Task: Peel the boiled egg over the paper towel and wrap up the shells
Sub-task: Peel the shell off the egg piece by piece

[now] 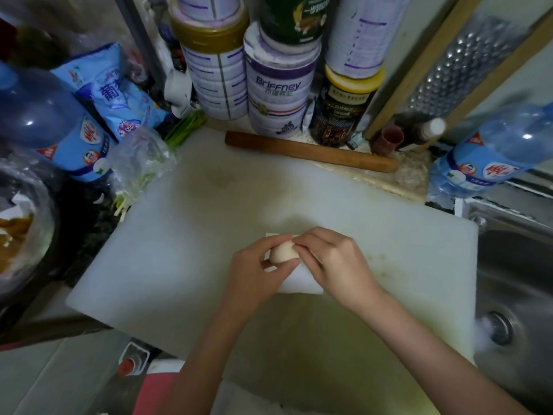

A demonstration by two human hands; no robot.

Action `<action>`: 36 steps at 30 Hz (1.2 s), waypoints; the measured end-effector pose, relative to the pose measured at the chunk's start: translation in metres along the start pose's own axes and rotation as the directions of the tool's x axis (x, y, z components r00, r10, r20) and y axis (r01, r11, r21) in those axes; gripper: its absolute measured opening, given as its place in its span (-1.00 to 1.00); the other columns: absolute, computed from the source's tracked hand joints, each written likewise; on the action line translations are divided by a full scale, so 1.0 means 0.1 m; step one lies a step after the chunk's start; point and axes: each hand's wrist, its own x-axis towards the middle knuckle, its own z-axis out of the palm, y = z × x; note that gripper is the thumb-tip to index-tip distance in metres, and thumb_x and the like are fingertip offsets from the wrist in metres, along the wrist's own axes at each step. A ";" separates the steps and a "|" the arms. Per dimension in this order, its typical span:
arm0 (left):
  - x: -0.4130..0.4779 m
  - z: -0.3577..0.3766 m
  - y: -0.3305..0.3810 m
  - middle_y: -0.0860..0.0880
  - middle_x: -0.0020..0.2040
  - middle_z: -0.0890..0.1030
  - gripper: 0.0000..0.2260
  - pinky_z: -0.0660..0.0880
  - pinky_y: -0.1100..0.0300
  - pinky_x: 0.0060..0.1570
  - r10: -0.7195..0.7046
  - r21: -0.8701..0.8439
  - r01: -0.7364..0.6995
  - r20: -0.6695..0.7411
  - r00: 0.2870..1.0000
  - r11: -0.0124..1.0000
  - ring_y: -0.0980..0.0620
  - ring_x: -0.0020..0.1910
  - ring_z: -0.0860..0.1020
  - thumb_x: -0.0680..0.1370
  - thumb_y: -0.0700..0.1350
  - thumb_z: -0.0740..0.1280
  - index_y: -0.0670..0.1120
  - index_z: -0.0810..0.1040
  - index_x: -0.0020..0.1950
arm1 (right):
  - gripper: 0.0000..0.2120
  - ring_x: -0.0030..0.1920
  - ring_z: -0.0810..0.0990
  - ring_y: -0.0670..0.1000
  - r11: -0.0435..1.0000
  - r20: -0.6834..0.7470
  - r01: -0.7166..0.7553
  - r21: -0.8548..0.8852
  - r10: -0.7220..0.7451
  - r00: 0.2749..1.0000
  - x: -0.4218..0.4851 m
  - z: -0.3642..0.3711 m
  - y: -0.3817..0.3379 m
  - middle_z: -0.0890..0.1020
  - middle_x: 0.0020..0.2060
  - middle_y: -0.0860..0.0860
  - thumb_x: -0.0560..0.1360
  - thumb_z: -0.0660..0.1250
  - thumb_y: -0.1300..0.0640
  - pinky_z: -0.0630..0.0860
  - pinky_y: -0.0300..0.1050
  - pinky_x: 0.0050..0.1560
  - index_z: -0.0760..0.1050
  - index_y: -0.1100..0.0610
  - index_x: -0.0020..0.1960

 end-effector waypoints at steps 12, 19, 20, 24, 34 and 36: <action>0.03 -0.01 0.00 0.17 0.00 0.65 -0.70 0.55 0.33 -0.09 0.011 0.032 -0.014 0.106 0.994 0.999 0.27 -0.03 0.59 0.38 -0.19 0.48 0.01 0.63 0.09 | -0.95 -0.36 0.56 0.04 0.984 -0.051 -0.125 0.129 0.133 0.990 0.01 0.07 0.06 0.60 -0.35 0.05 0.42 0.36 0.30 0.54 -0.03 -0.30 0.59 0.24 -0.21; 0.09 -0.04 -0.01 0.19 -0.03 0.65 -0.74 0.58 0.25 -0.09 0.013 0.002 -0.013 0.116 0.993 1.000 0.21 -0.01 0.59 0.35 -0.15 0.47 0.05 0.62 0.00 | -0.90 -0.34 0.56 -0.15 0.625 0.080 -0.518 0.584 0.591 0.803 0.06 0.14 0.09 0.63 -0.40 -0.07 0.41 0.41 0.27 0.49 -0.34 -0.20 0.64 0.11 -0.22; 0.09 -0.04 -0.02 0.19 -0.05 0.65 -0.75 0.58 0.25 -0.11 0.008 -0.002 -0.008 0.115 0.993 1.000 0.21 -0.02 0.59 0.34 -0.15 0.47 0.06 0.61 -0.02 | -0.87 -0.33 0.58 -0.13 0.549 0.124 -0.541 0.637 0.619 0.775 0.06 0.15 0.11 0.65 -0.40 -0.04 0.42 0.40 0.27 0.52 -0.31 -0.17 0.63 0.09 -0.25; 0.08 -0.09 -0.07 0.18 -0.09 0.62 -0.75 0.58 0.25 -0.18 0.013 0.009 -0.014 0.089 0.996 1.000 0.22 -0.05 0.56 0.33 -0.19 0.49 0.06 0.55 -0.10 | -0.86 -0.34 0.61 -0.06 0.473 0.189 -0.634 0.612 0.691 0.697 0.05 0.24 0.17 0.66 -0.41 0.02 0.41 0.40 0.26 0.57 -0.13 -0.12 0.63 0.12 -0.30; 0.11 -0.08 -0.12 0.09 0.03 0.58 -0.65 0.53 0.39 -0.15 0.046 0.102 -0.053 0.074 0.996 0.993 0.28 0.01 0.53 0.31 -0.21 0.54 0.01 0.61 0.05 | -0.88 -0.39 0.53 -0.21 0.648 0.134 -0.650 0.398 0.660 0.739 0.03 0.43 0.20 0.60 -0.43 -0.15 0.40 0.40 0.23 0.44 -0.37 -0.22 0.62 0.09 -0.29; 0.12 -0.06 -0.14 0.03 0.03 0.57 -0.67 0.54 0.35 -0.16 0.048 0.126 -0.057 0.077 0.996 0.990 0.25 0.00 0.53 0.30 -0.21 0.55 -0.04 0.63 0.03 | -0.87 -0.38 0.54 -0.21 0.649 0.158 -0.627 0.430 0.630 0.760 0.02 0.38 0.19 0.62 -0.41 -0.12 0.46 0.36 0.25 0.44 -0.43 -0.21 0.65 0.10 -0.19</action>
